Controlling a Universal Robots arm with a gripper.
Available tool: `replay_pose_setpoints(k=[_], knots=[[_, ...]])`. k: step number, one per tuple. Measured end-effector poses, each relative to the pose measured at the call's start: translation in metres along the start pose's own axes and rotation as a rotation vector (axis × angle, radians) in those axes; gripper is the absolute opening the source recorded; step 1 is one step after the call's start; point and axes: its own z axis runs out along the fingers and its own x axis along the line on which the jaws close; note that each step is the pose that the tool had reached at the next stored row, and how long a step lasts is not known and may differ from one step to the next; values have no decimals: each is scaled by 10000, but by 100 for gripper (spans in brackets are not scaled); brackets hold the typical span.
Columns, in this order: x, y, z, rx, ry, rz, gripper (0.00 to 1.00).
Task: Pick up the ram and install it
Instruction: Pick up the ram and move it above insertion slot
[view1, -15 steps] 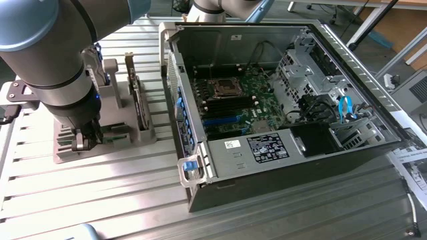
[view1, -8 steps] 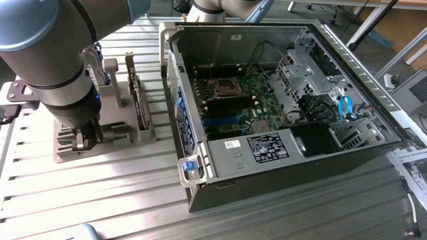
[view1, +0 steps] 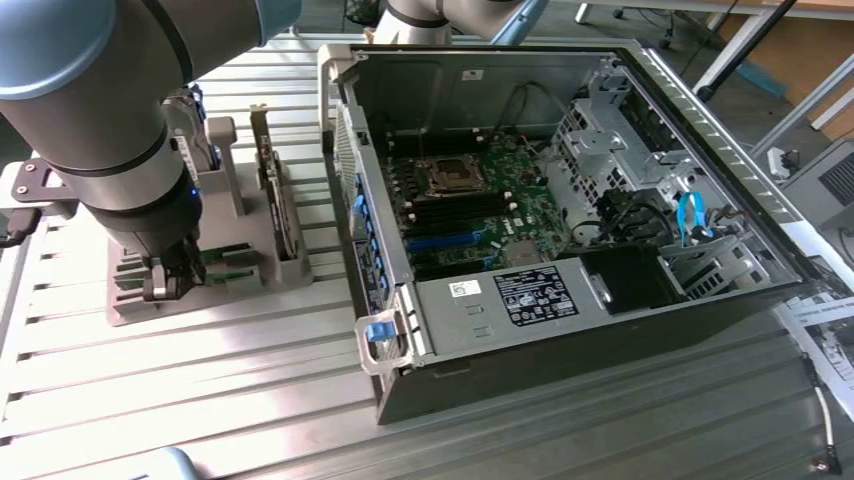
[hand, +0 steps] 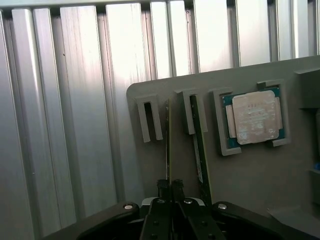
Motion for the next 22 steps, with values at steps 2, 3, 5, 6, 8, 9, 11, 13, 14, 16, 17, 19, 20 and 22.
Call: replay_pose_setpoints(k=[2,3,5,6,8,9,11,13,14,16,17,19,20,22], knots=[[-1,0,-18,0,3,0,13],[-2,0,-25,1,5,0,13],[-3,0,-44,1,14,0,13],[-4,-1,-54,2,20,-1,13],[-5,-1,-71,3,24,0,13],[-6,-1,-79,3,25,0,13],[-7,-1,-94,3,25,0,13],[-8,-1,-105,3,25,0,13],[-8,-1,-109,4,24,0,13],[-9,-1,-116,3,25,0,13],[-9,-1,-118,2,26,0,13],[-9,-1,-120,4,25,0,13],[-9,-1,-121,3,25,0,13],[-9,-1,-121,3,25,0,13]])
